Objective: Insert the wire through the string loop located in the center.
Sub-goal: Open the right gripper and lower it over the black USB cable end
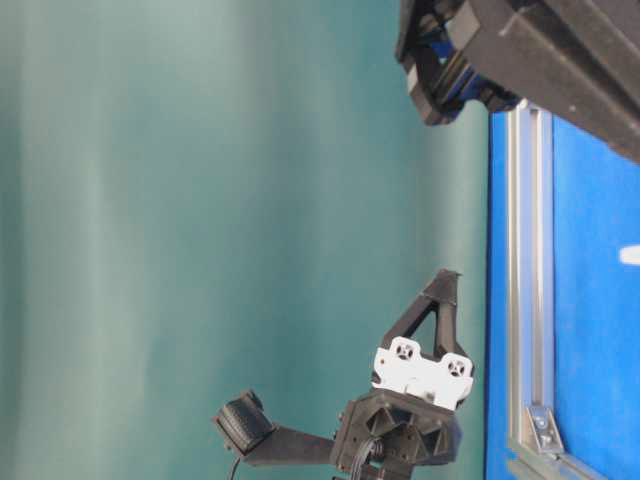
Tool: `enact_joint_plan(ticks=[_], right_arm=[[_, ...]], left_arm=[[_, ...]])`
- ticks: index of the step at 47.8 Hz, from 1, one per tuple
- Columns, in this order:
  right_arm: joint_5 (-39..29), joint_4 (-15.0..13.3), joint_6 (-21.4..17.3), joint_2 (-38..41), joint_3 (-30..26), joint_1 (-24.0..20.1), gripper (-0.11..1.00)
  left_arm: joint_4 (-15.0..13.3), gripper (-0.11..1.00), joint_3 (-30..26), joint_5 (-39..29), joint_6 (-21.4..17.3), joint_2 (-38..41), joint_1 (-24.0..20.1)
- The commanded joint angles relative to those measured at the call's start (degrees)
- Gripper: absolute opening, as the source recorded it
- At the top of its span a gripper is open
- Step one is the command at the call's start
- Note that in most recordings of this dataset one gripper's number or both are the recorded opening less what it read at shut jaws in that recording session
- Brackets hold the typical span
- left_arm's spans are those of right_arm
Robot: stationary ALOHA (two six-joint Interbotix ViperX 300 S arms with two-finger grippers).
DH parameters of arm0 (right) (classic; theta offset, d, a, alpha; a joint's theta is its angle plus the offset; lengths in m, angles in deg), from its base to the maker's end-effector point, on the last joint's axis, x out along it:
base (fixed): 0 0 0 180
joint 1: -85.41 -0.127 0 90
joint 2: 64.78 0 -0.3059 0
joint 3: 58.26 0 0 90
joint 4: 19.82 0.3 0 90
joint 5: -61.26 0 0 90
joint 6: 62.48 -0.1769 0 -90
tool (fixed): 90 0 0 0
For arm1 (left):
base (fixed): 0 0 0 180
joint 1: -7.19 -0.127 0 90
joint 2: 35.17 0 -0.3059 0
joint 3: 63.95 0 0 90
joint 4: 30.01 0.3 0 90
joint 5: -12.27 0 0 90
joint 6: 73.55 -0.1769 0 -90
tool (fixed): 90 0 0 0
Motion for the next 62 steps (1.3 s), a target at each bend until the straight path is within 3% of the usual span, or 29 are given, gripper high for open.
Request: enact_joint_plan(ticks=[1,12,32,39,51,53,57,62], right_arm=[[0.3,0.0,-0.2,-1.9,-1.1,-0.7,0.00],[-2.0,0.0,-0.3,-2.1,-1.6,-1.2,-0.05],[-1.8,0.0,-5.2,-2.2,-1.7,-1.6,-0.04],[-2.1,0.0,-6.6,-2.2,-2.0,-1.7,0.18],[-2.4,0.3,-7.6,-2.1,-2.5,-1.9,0.89],[-2.5,0.3,-7.6,-2.1,-2.5,-1.9,0.90],[-2.8,0.3,-7.6,-2.1,-2.5,-1.9,0.82],[-3.5,0.4,-7.6,-2.0,-2.6,-1.9,0.84]], left_arm=[[1.3,0.00,-0.6,0.0,-0.2,-2.7,0.3],[1.3,0.00,-0.8,0.0,-0.2,-2.7,-0.1],[1.3,0.00,-0.9,0.0,-0.3,-2.6,-0.1],[1.4,0.00,-0.7,0.0,-0.3,-2.7,-0.1],[1.3,0.00,-0.7,-0.1,-0.3,-2.7,-0.1],[1.3,0.00,-0.7,0.0,-0.3,-2.7,-0.1],[1.4,0.00,-0.8,-0.1,-0.3,-2.7,-0.1],[1.4,0.00,-0.8,0.0,-0.3,-2.6,-0.2]])
